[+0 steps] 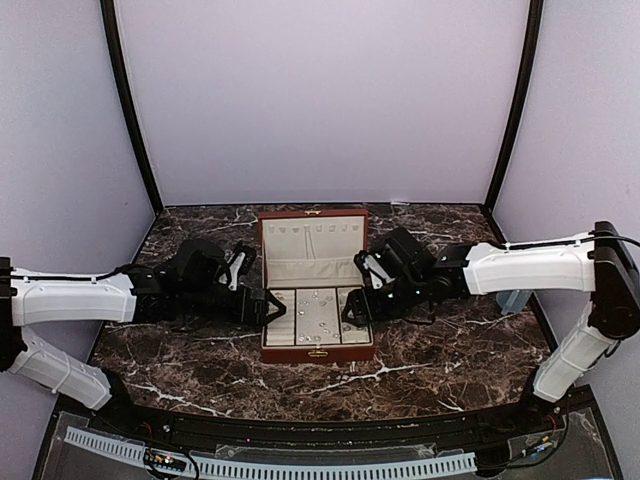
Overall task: Organize the mixed jewelry
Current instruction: Move the jewelry box to the center of the board, then pick up the earring from the earring holder.
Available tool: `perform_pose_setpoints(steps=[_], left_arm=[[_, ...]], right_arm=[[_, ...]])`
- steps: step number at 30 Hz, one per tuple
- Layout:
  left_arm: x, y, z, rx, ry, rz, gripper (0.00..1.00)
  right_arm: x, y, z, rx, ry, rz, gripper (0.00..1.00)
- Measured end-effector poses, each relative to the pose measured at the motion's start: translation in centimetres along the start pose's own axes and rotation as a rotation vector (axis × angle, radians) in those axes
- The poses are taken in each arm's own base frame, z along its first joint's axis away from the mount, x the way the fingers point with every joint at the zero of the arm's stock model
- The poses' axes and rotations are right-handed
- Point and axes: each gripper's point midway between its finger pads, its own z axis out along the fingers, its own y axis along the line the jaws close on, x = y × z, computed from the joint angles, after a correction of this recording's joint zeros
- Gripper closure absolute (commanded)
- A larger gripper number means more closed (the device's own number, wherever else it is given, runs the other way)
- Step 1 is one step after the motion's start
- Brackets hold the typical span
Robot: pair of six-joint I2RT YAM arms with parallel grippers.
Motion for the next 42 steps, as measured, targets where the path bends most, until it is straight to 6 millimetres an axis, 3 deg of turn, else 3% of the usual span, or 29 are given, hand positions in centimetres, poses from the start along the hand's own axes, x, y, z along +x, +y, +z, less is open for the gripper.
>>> perform_pose_setpoints(steps=[5,9,14,17,22,29,42], left_arm=[[-2.4,0.0,-1.4,-0.038,-0.057,0.057,0.02],[-5.3,1.3,-2.6,-0.069,-0.102,0.077,0.02],[-9.0,4.0,-4.9,-0.125,-0.187,0.087,0.02],[-10.4,4.4,-5.7,-0.138,-0.22,0.124,0.02],[-10.9,4.7,-6.0,-0.15,-0.227,0.177,0.01],[-11.4,4.6,-6.1,-0.146,-0.249,0.205,0.01],[-11.1,4.7,-5.8,-0.139,-0.249,0.207,0.02]], right_arm=[[-1.9,1.7,-1.3,-0.014,-0.049,-0.074,0.4],[-2.3,3.9,-1.7,-0.043,-0.052,-0.144,0.46],[-2.7,6.2,-0.1,-0.048,-0.019,-0.22,0.53],[-2.1,6.8,1.4,-0.024,0.032,-0.258,0.56],[-1.2,6.8,2.9,0.04,0.091,-0.305,0.6],[-1.4,6.2,3.2,0.104,0.106,-0.341,0.68],[-1.3,6.0,4.2,0.131,0.135,-0.381,0.74]])
